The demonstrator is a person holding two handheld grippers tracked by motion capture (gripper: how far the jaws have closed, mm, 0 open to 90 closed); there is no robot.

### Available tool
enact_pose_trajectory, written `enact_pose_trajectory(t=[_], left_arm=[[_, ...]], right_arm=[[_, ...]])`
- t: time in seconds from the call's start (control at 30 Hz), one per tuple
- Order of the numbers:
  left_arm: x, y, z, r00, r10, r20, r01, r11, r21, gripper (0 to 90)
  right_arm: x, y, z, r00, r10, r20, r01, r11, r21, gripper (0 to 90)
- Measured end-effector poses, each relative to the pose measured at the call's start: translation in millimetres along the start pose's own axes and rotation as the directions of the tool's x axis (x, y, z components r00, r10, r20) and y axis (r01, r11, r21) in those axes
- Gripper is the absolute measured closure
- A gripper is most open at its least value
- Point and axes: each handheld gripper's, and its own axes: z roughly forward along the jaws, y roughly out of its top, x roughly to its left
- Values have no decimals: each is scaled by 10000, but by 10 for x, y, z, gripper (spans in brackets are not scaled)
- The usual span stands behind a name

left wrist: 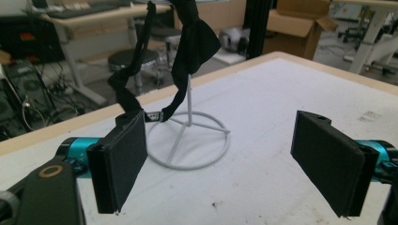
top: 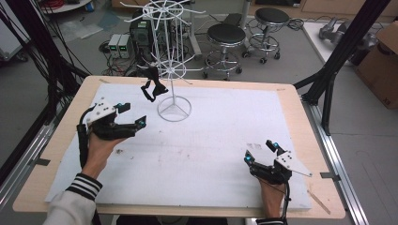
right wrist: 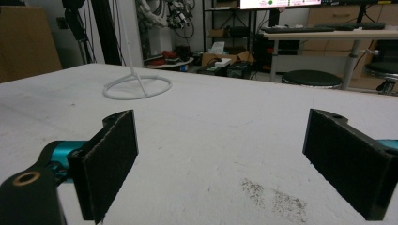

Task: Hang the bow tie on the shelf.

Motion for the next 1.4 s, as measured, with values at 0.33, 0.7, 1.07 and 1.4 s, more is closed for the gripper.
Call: enact_pose_trajectory(t=[0.33,0.7,1.07,1.4], left_arm=[[-47,-767,-416,9986,-433,-303,370,9823,-1834,208],[-67,-1009,-510,9977,-580,-339,494,9755,-2143,210],[-75,-1013,-513,9983,-479,-321,398,9754,-2169,203],[-80,-1019,-523,9984,-436,-346,345,9724,-2309,177]], right_arm=[[1,-2,-3,10000,7,28,-7,10000,-54,96],[9,-4,-5,9999,-109,65,109,9999,-60,96],[27,0,4,9997,-243,65,243,9997,96,96],[40,-3,0,9993,-364,71,364,9993,43,95]])
